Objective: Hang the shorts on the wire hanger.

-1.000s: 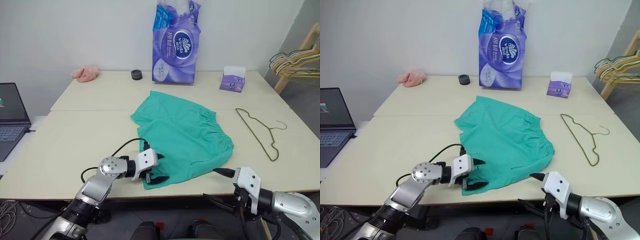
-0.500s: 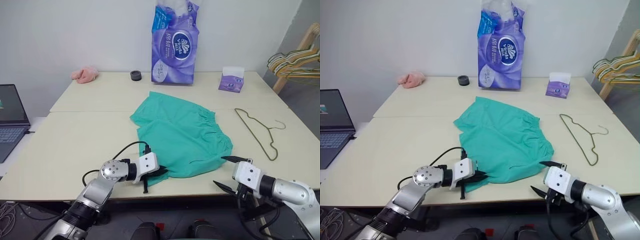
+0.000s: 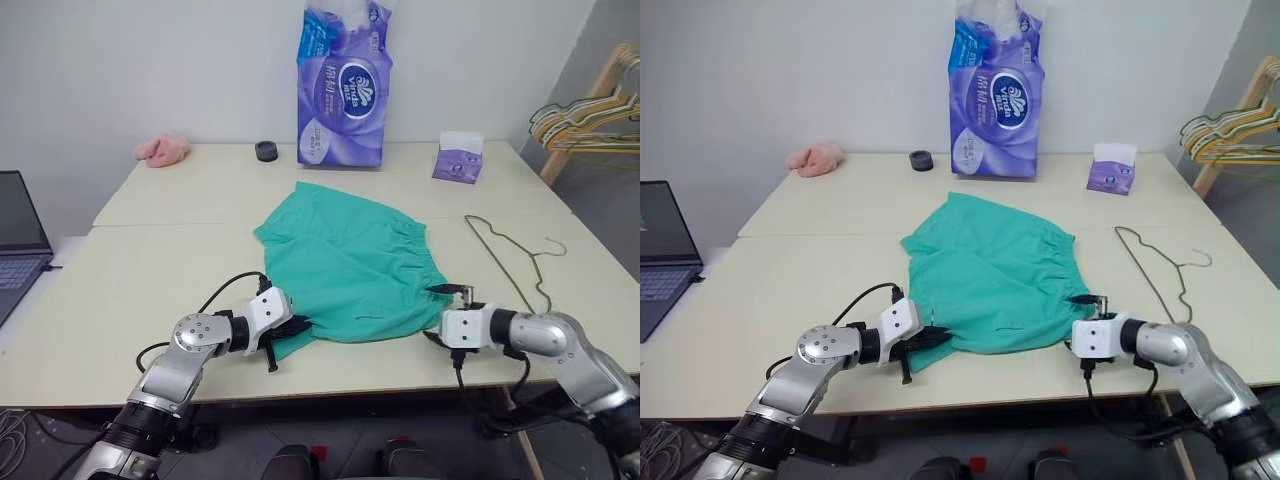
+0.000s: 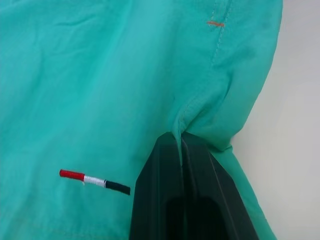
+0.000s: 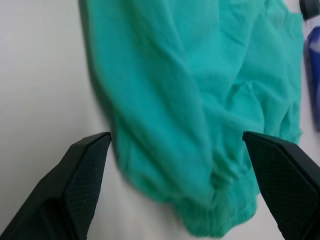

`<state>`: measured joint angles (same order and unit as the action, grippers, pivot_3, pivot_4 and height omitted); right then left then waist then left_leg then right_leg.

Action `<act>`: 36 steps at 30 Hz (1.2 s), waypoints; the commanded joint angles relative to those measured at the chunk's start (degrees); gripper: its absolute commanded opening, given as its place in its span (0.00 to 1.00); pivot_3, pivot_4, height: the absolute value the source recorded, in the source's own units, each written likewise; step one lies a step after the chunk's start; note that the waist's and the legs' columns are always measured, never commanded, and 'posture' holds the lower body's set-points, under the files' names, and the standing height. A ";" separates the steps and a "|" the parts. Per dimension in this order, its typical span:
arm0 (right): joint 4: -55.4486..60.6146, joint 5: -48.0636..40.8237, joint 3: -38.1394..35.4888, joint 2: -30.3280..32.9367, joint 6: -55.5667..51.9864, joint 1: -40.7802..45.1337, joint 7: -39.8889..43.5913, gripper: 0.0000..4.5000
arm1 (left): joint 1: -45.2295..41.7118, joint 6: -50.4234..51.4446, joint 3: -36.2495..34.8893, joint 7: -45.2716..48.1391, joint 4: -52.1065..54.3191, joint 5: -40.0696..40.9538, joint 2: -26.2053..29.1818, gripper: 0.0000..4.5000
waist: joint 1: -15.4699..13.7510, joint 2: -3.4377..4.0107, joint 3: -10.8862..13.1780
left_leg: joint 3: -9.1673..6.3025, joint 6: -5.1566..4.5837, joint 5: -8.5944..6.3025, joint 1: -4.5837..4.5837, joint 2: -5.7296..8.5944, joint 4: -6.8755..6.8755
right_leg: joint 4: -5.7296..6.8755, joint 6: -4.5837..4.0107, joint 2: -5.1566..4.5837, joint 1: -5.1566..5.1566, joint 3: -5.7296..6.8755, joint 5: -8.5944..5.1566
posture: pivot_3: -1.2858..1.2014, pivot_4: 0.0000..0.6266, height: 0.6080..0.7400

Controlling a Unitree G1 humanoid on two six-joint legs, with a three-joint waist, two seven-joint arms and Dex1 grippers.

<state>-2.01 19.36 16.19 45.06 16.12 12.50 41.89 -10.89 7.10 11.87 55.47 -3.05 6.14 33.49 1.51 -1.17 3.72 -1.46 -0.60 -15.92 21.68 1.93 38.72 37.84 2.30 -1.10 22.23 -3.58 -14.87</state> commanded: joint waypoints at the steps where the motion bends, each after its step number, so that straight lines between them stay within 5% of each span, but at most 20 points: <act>1: -5.30 4.33 1.74 -0.61 1.59 3.09 -1.85 0.96 | -0.60 -0.22 -0.89 0.70 2.17 1.14 0.24 0.00 | -0.01 -0.09 -0.08 | -0.01 0.00 0.00 -0.02 0.00 0.00 | 0.02 -0.01 0.00 0.00 0.00 0.00 | 0.51 0.02 1.00; 4: -7.34 5.16 1.92 -0.08 2.26 4.72 -1.67 0.79 | -0.55 -0.39 -1.32 1.52 2.03 1.47 1.01 0.00 | -0.13 -0.10 -0.09 | -0.02 0.00 0.00 -0.02 0.02 0.00 | 0.04 -0.01 -0.04 -0.01 0.01 0.01 | 0.51 0.02 1.00; 14: -4.66 1.72 1.07 0.25 1.85 3.91 3.28 0.00 | -0.84 -0.31 -1.06 7.46 1.58 2.45 4.51 0.00 | 0.08 -0.08 -0.09 | -0.02 0.01 -0.01 -0.02 0.04 0.01 | 0.12 -0.01 -0.06 0.02 0.00 0.00 | 0.50 0.02 1.00; 22: 10.30 -7.59 -0.89 5.76 -8.14 -2.89 16.40 0.00 | 5.06 11.30 1.23 22.50 13.46 10.15 15.97 0.00 | 0.19 0.02 -0.02 | -0.04 -0.03 -0.09 0.00 0.01 0.00 | 0.13 -0.06 -0.06 0.04 0.03 -0.04 | 0.50 0.04 1.00; 30: 21.42 -14.94 -3.65 13.84 -15.98 -9.97 24.23 0.00 | 9.09 17.72 1.92 25.14 22.73 14.14 20.15 0.00 | 0.20 0.05 0.02 | -0.01 -0.05 -0.11 -0.02 -0.01 0.05 | 0.13 -0.04 -0.06 0.00 0.04 -0.23 | 0.49 0.05 1.00; 36: 23.50 -15.86 -2.54 14.05 -17.36 -11.30 25.16 0.00 | 11.20 18.25 2.46 24.01 24.37 14.34 20.74 0.00 | 0.20 0.04 0.03 | 0.01 -0.05 -0.12 -0.03 -0.02 0.05 | 0.12 0.00 -0.05 0.01 0.03 -0.29 | 0.49 0.05 1.00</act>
<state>20.46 3.43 14.54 58.86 -0.97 0.74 67.08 0.15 24.99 14.35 79.39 19.90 20.10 53.39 1.71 -1.13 3.75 -1.45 -0.65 -16.05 21.64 1.91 38.77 37.96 2.31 -1.15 22.23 -3.54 -15.16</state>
